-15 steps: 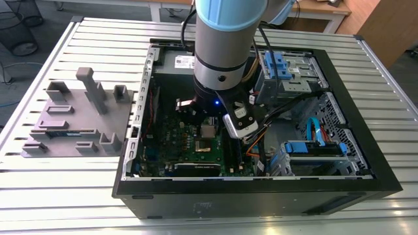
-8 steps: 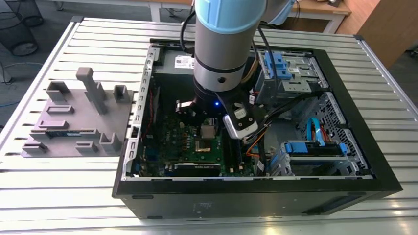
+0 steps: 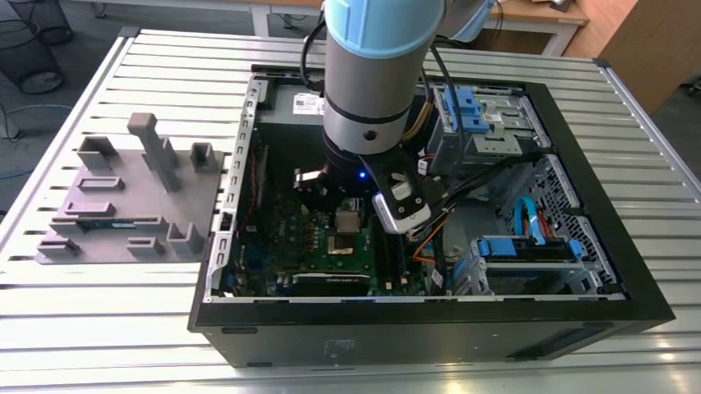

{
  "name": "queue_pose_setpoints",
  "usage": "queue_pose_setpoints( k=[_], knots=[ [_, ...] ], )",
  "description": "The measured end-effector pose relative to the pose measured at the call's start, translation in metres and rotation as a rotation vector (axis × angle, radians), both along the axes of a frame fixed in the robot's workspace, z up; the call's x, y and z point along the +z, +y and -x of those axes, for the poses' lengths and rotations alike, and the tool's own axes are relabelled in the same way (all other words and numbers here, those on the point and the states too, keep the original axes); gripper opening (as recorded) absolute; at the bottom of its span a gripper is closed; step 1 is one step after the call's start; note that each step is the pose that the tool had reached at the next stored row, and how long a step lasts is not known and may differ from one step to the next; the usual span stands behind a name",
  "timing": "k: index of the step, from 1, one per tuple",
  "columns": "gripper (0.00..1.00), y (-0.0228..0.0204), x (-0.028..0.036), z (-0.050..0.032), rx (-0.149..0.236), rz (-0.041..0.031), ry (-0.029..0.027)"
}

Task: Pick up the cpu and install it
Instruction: 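Place the cpu into insertion slot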

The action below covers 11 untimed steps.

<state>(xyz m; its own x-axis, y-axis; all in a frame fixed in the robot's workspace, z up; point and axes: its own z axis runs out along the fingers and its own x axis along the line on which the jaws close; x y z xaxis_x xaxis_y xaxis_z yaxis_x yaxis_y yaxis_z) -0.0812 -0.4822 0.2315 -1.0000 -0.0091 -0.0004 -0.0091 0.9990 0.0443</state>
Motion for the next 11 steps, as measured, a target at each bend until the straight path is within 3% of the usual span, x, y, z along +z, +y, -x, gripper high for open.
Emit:
queue_pose_setpoints(
  k=[6,11],
  knots=[
    [0.47,0.0005,-0.0013,0.0002,0.0,-0.0008,-0.0001],
    [0.47,0.0025,-0.0061,0.0003,0.0,-0.0007,0.0]
  ],
)
